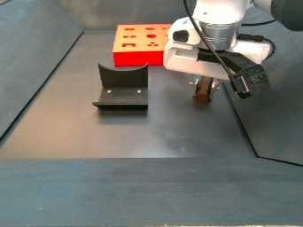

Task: Pick up the hexagon object. Move up. Place the hexagon object on the fixture. Regrasp the hexagon object. Move to above the board. Insert the hexagon object.
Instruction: Pick up the hexagon object.

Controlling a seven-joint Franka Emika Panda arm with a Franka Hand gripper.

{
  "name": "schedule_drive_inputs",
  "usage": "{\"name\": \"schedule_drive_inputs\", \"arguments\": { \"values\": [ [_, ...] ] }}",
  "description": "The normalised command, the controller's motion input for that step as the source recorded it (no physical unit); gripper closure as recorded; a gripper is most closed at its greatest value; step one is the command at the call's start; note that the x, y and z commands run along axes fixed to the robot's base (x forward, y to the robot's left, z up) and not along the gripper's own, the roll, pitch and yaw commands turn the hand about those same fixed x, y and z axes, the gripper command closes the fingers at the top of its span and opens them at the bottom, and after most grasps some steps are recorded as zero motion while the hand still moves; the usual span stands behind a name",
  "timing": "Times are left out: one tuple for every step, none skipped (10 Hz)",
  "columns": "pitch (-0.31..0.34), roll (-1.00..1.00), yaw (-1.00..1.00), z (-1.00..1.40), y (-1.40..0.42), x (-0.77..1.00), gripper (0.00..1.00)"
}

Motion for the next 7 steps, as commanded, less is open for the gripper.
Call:
{"name": "schedule_drive_inputs", "arguments": {
  "values": [
    [0.0, 0.0, 0.0, 0.0, 0.0, 0.0, 1.0],
    [0.0, 0.0, 0.0, 0.0, 0.0, 0.0, 1.0],
    [0.0, 0.0, 0.0, 0.0, 0.0, 0.0, 1.0],
    [0.0, 0.0, 0.0, 0.0, 0.0, 0.0, 1.0],
    [0.0, 0.0, 0.0, 0.0, 0.0, 0.0, 1.0],
    [0.0, 0.0, 0.0, 0.0, 0.0, 0.0, 1.0],
    [0.0, 0.0, 0.0, 0.0, 0.0, 0.0, 1.0]
  ]
}}
